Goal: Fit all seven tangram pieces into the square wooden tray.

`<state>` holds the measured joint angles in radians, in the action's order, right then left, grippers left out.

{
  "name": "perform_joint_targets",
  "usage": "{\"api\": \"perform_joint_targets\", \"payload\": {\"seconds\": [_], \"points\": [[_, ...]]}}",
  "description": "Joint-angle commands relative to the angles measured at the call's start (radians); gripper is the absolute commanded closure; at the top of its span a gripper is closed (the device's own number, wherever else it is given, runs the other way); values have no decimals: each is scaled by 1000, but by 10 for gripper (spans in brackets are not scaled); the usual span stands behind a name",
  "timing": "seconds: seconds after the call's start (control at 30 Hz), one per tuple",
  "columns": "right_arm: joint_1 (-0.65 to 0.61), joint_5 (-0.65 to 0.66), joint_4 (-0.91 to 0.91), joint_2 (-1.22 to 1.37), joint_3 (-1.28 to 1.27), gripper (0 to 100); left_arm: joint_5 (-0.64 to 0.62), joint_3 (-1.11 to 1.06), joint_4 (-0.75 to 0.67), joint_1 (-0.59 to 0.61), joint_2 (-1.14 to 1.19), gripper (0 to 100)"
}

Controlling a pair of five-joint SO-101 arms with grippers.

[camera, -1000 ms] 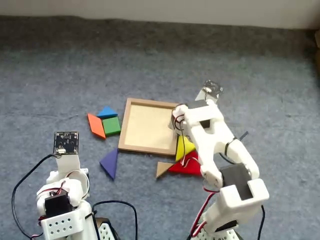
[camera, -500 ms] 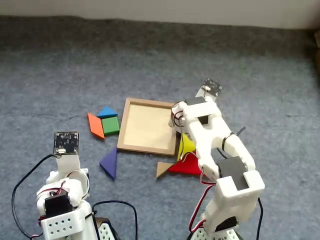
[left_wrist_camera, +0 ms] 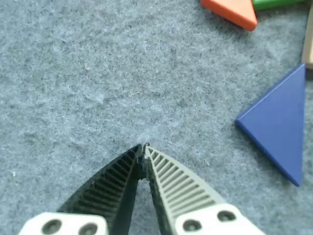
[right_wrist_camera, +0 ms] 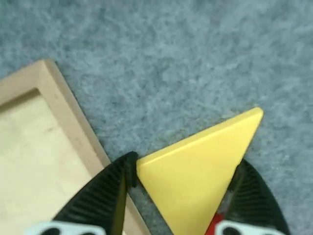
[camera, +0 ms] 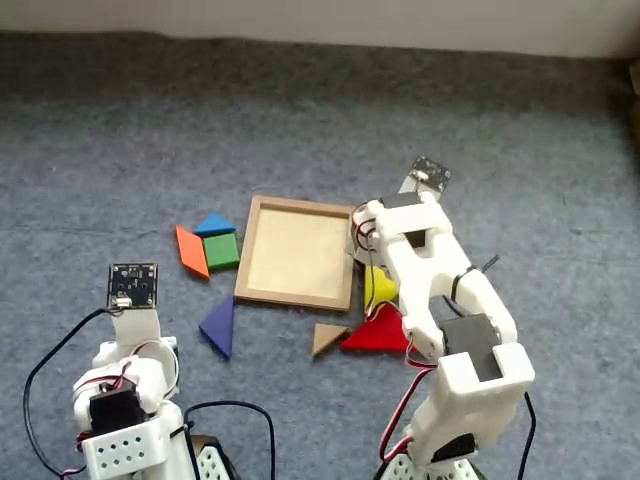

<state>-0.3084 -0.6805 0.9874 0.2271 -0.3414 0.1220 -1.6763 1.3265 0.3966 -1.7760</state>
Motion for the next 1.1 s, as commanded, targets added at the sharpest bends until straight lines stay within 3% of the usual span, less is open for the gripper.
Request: {"api": "perform_joint_targets", "payload": {"seconds": [0.0,0.23,0.47,0.73,0.87,1.07], "points": [[36,72,5,-21,47,807,-6,-19,5,7,-45,993],[31,176,165,-213,124,807,-6,-19,5,7,-45,993],[4,269,170,-341,127,807,-6,-19,5,7,-45,993],[-205,462,101,-265,130,807,-6,-19,5,7,-45,993],[-255,532,27,-163,162,807,-6,-19,5,7,-45,993],[-275,539,30,-5,308,807,-6,-19,5,7,-45,993]]}}
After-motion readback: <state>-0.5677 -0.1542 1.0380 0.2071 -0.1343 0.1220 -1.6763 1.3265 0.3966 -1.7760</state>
